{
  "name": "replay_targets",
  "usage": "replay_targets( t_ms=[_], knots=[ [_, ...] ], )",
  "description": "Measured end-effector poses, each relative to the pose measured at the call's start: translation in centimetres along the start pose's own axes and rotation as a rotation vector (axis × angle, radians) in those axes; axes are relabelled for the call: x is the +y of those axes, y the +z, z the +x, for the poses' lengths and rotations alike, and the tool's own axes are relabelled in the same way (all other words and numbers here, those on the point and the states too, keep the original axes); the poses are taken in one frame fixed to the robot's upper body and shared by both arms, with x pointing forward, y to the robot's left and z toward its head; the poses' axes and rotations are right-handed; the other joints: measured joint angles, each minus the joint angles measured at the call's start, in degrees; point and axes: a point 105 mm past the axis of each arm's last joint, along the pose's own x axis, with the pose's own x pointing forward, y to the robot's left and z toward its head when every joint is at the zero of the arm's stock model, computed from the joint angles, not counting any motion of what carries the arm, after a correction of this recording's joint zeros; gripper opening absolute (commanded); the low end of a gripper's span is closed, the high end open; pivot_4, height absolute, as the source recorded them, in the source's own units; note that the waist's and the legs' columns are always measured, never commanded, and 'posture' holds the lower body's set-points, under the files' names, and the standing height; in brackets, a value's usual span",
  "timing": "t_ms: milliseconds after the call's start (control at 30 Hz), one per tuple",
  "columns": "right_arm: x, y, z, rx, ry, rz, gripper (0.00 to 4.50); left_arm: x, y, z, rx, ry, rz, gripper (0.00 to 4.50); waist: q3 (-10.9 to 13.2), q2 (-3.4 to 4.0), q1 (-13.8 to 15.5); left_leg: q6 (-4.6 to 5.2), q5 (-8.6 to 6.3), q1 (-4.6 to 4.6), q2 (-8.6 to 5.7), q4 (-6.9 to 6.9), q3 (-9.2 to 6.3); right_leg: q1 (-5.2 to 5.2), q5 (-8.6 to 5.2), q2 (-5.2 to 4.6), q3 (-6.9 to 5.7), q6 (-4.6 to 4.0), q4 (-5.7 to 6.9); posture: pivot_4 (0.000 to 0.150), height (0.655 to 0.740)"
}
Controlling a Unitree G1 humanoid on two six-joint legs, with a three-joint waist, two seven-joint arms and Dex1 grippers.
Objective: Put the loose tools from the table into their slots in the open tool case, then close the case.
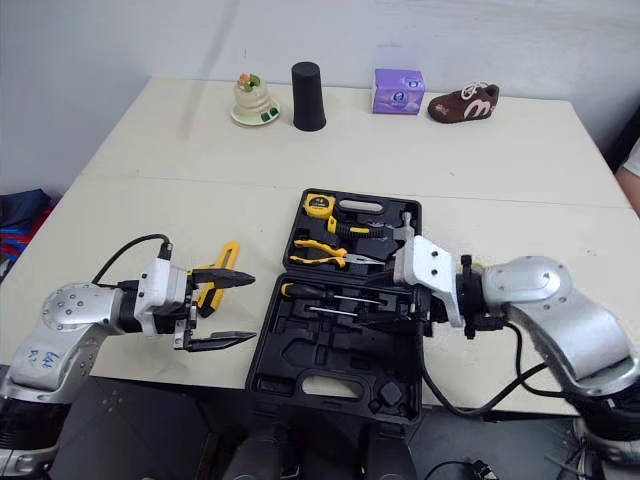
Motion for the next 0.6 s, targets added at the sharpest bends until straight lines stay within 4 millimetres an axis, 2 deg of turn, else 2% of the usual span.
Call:
replay_targets(
  t_ms=[33,67,100,267,600],
  knots=[
    [-0.1,-0.7,-0.1,0.005,-0.015,-0.001,0.78,0.0,0.0,0.0,-0.001,-0.003,0.001,4.5,0.0,0.01,0.01,0.02,0.01,0.01,-0.04,-0.01,0.0,-0.02,0.0,-0.05,0.0,0.0,-0.02,0.15,0.738],
    [-0.3,-1.3,-0.1,0.015,-0.028,-0.003,0.33,0.0,0.0,0.0,-0.001,-0.003,0.001,4.5,0.0,0.01,0.01,0.03,0.01,0.02,-0.04,0.01,0.0,-0.01,0.0,-0.05,-0.01,0.0,-0.04,0.15,0.738],
    [-0.5,-1.9,-0.2,0.025,-0.042,-0.011,0.07,0.0,0.0,0.0,-0.001,-0.005,0.0,4.5,0.0,0.01,0.01,0.03,0.01,0.01,-0.05,0.0,0.01,-0.02,0.0,-0.05,0.0,0.0,-0.04,0.15,0.738],
    [-0.5,-5.9,1.1,0.095,-0.022,-0.009,0.07,0.4,0.3,0.0,-0.003,-0.004,0.011,4.5,0.0,0.0,-0.02,0.02,0.02,0.03,-0.05,0.0,0.04,-0.07,0.0,-0.04,0.01,0.0,0.04,0.15,0.738],
    [-1.2,-7.0,1.1,0.088,-0.022,-0.072,0.07,0.6,0.1,-0.1,0.003,0.007,0.0,4.5,-0.01,-0.01,-0.09,0.01,0.03,0.1,-0.03,0.09,0.02,0.01,0.0,-0.05,0.02,0.0,0.19,0.15,0.738]
  ],
)
